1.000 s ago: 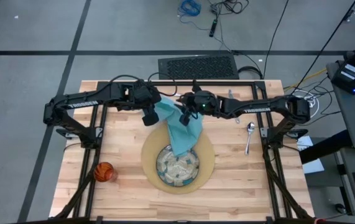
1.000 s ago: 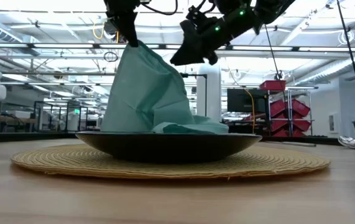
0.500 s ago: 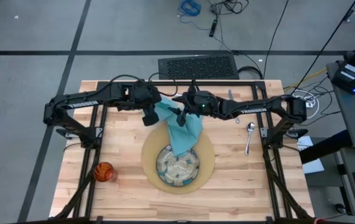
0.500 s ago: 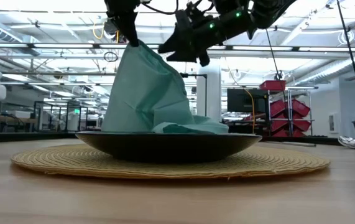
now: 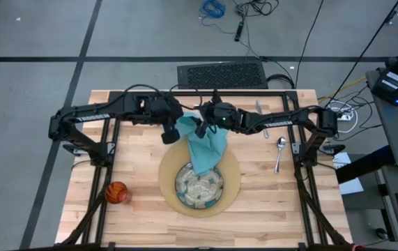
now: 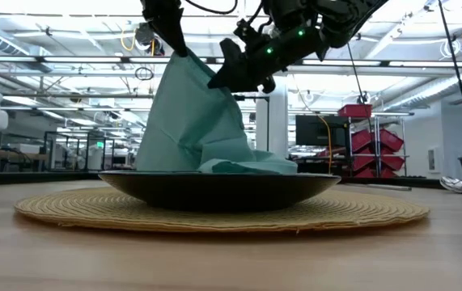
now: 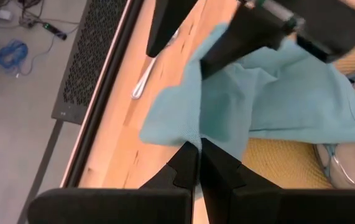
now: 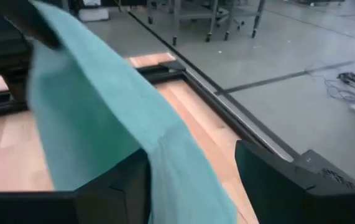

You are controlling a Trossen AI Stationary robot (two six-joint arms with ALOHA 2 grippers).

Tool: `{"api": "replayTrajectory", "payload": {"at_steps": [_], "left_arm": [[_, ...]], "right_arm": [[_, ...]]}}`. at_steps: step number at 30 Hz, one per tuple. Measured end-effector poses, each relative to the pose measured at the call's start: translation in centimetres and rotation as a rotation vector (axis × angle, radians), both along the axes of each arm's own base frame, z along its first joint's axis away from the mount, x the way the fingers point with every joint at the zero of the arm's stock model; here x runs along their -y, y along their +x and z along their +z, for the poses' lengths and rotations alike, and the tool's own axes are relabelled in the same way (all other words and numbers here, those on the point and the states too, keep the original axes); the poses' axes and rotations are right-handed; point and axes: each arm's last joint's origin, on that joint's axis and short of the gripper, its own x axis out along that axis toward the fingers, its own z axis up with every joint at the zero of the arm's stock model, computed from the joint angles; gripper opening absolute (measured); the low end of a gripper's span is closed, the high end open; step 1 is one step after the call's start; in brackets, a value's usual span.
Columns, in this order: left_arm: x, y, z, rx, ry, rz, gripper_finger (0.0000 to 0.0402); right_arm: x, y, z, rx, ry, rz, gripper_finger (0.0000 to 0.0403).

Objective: Set table place

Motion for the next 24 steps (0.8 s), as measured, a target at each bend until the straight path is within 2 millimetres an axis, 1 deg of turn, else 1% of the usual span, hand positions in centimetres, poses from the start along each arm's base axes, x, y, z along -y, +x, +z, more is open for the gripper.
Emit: {"api": "replayTrajectory", "payload": {"at_steps": [4,8,14,20,24], "left_arm": [[0.2,0.0,0.0,-0.001,0.001,-0.007,0.0000],[0.1,0.0,0.0,-0.001,0.003,-0.004,0.0000],[0.2,0.0,0.0,-0.002,0.003,-0.005,0.0000],[0.2,0.0,0.0,-0.006,0.004,-0.004,0.0000],[0.2,0.0,0.0,-0.007,0.008,-0.008,0.0000]], "right_arm": [[0.3,0.0,-1.0,-0.061,0.025,-0.010,0.0187],[0.3,0.0,-1.7,-0.099,0.035,-0.013,0.0179],[0.6,-0.2,-1.9,-0.118,0.037,-0.031,0.0166],[1.3,-0.7,-2.6,-0.191,0.062,-0.075,0.0148],[1.5,-0.7,-2.5,-0.175,0.061,-0.081,0.0134]]}}
